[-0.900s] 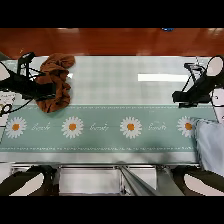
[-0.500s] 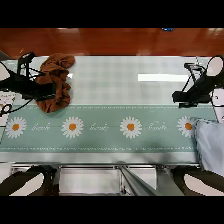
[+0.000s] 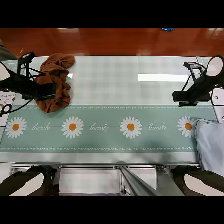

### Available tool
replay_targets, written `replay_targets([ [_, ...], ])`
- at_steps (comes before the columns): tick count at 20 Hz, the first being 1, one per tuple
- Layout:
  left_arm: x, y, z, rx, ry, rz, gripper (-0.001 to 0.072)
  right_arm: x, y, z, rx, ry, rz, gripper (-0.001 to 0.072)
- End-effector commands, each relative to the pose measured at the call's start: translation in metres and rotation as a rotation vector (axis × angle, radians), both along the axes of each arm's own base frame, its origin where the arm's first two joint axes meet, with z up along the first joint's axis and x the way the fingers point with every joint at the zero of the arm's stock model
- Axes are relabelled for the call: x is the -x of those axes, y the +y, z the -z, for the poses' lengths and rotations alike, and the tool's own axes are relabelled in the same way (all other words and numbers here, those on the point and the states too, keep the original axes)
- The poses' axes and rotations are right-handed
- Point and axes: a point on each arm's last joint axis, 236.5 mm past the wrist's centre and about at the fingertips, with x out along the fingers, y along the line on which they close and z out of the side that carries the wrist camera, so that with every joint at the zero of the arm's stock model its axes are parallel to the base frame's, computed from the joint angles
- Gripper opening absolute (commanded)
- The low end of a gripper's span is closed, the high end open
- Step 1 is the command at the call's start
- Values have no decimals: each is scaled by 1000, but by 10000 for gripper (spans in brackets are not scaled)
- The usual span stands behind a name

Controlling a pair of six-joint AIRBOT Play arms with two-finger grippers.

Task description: Fold the shirts.

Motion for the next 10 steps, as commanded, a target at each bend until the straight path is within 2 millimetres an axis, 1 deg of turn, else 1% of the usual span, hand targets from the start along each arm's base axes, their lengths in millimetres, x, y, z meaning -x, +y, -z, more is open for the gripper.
replay_targets([
  [1, -15, 1, -4, 1, -62, -15, 26, -19, 0, -1, 2, -79, -12, 29],
  [3, -40, 3, -14, 3, -173, -41, 26, -44, -1, -5, 5, -188, -15, 28],
  [4, -56, 5, -23, 4, -248, -59, 29, -57, 0, -8, 3, -242, -15, 29],
  [5, -75, 11, -36, 3, -339, -88, 100, -66, 0, -11, 4, -285, -17, 41],
  [6, -90, 17, -52, 4, -416, -113, 308, -73, -1, -13, 7, -316, -13, 186],
  [7, -106, 25, -73, 0, -508, -139, 503, -77, 0, -15, 4, -332, -7, 427],
  [8, -119, 35, -92, -10, -583, -163, 508, -78, 0, -15, 4, -337, -8, 421],
  [9, -126, 47, -106, -42, -635, -177, 507, -77, 0, -14, 4, -332, -10, 421],
  [10, -132, 60, -113, -62, -671, -200, 507, -76, 2, -14, 0, -328, -32, 420],
])
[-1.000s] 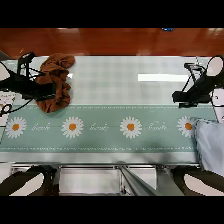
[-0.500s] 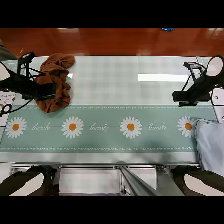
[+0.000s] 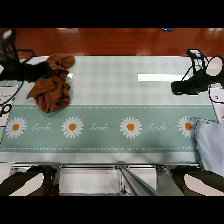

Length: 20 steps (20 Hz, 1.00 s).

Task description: Fold the shirts.

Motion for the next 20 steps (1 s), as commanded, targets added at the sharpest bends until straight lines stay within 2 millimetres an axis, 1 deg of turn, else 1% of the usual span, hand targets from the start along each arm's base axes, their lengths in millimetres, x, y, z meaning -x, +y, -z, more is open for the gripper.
replay_targets([
  [1, -33, 41, -37, -49, -184, -97, 507, -8, 10, -3, -11, -37, -65, 420],
  [2, -33, 49, -22, -48, -137, -109, 506, -8, 15, -3, -12, -37, -90, 420],
  [3, -30, 53, 0, -44, -64, -113, 506, -9, 20, -3, -11, -43, -104, 420],
  [4, -27, 53, 23, -43, 10, -101, 506, -11, 25, -4, -13, -53, -114, 420],
  [5, -24, 47, 48, -58, 80, -53, 506, -13, 29, -5, -14, -63, -123, 420],
  [7, -27, 40, 88, -94, 163, 25, 506, -16, 37, -6, -16, -81, -141, 419],
  [10, -38, 45, 136, -99, 233, 25, 506, -16, 39, -7, -21, -84, -143, 419],
  [12, -45, 51, 164, -115, 285, 29, 507, -17, 38, -7, -19, -84, -143, 419],
  [14, -53, 49, 181, -117, 311, 40, 507, -16, 39, -7, -23, -84, -143, 418],
  [17, -58, 49, 199, -138, 339, 55, 507, -20, 40, -8, -27, -99, -136, 418],
  [19, -52, 54, 210, -164, 382, 70, 506, -22, 41, -9, -32, -109, -133, 418],
  [20, -46, 57, 217, -186, 424, 83, 505, -23, 42, -9, -39, -113, -132, 418],
])
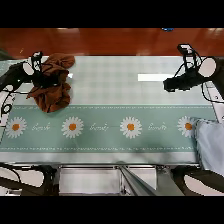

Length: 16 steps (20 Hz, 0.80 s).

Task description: Fold the shirts.

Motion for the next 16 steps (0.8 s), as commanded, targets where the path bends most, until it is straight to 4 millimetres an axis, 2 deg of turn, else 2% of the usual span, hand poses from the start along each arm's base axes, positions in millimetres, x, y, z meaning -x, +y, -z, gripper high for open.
replay_targets([
  [1, 15, 11, 26, -63, 123, 44, 505, -4, 4, -2, -21, -19, 6, 418],
  [3, 24, 17, 32, -91, 195, 61, 502, -6, 6, -3, -33, -28, 11, 417],
  [4, 26, 17, 32, -90, 209, 63, 425, -7, 8, -4, -40, -32, 11, 417],
  [5, 26, 17, 29, -89, 217, 64, 199, -8, 9, -4, -47, -34, 12, 417],
  [6, 24, 17, 24, -89, 214, 68, 24, -8, 10, -4, -50, -35, 15, 417],
  [8, 16, 13, 6, -87, 199, 73, 24, -5, 10, -4, -51, -26, 14, 416],
  [9, 10, 9, -11, -83, 177, 78, 24, -2, 9, -7, -49, -24, 14, 416],
  [10, 2, 4, -32, -79, 135, 83, 23, 1, 8, -15, -46, -39, 13, 416],
  [12, -14, -17, -94, -32, -7, 92, 24, 8, 7, -41, -51, -95, 11, 416],
  [14, -20, -39, -168, 16, -165, 109, 24, 20, 4, -75, -55, -168, 9, 416],
  [16, -12, -57, -243, 50, -319, 132, 23, 41, -1, -108, -49, -231, 9, 416],
])
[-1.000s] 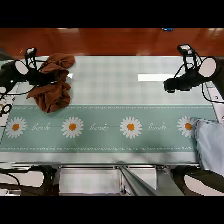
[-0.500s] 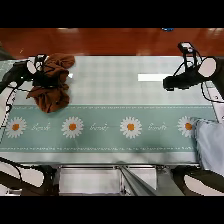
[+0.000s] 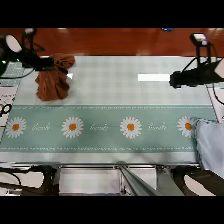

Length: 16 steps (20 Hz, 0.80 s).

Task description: Fold the shirts.

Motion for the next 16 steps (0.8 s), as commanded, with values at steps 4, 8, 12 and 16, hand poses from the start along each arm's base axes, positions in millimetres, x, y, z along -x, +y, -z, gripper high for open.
replay_targets([
  [4, 59, -58, -242, 93, -497, 114, 24, 76, -21, -106, 25, -245, 15, 411],
  [8, 118, -94, -352, 128, -753, 213, 24, 128, -27, -163, -26, -436, 52, 411],
  [12, 161, -147, -414, 217, -910, 352, 23, 169, -32, -181, -62, -503, 76, 411],
  [16, 195, -210, -425, 385, -910, 493, 24, 191, -34, -174, -65, -473, 84, 411],
])
